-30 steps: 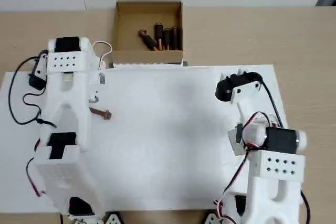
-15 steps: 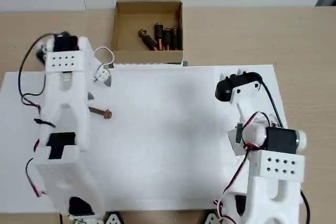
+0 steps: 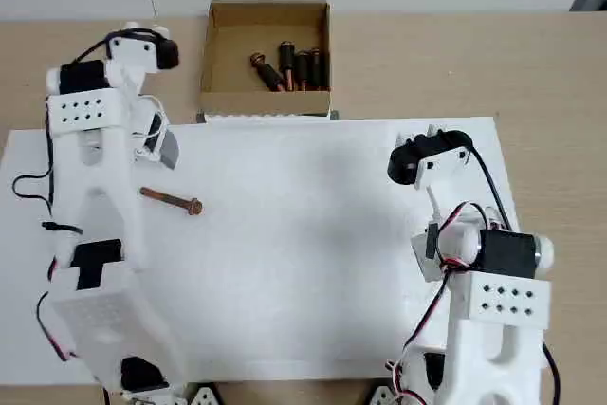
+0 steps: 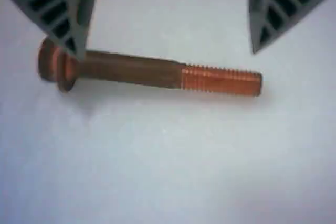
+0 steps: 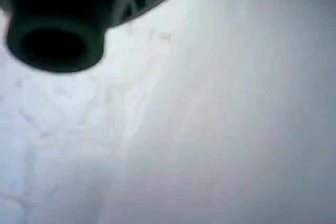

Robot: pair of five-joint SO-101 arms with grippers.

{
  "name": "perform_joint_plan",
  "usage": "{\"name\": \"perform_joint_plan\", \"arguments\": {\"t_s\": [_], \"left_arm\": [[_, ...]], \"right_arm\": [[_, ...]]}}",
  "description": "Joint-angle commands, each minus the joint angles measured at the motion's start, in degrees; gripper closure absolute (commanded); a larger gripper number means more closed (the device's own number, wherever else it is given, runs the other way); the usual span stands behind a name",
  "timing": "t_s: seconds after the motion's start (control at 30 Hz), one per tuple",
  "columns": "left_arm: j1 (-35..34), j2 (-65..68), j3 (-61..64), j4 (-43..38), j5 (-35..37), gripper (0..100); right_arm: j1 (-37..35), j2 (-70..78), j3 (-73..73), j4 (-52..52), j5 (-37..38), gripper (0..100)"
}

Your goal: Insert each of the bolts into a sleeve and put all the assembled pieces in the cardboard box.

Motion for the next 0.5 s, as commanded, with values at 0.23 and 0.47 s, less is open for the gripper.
{"name": "perform_joint_plan", "arguments": {"t_s": [0.23, 0.47], "left_arm": [[-0.1, 4.8, -2.3, 0.2, -22.8, 81], [0.0, 7.9, -2.4, 0.5, -38.5, 81]], "right_arm": [[0.0, -1.1, -0.4, 0.2, 2.5, 99.2], [0.0, -1.1, -0.4, 0.2, 2.5, 99.2]]}}
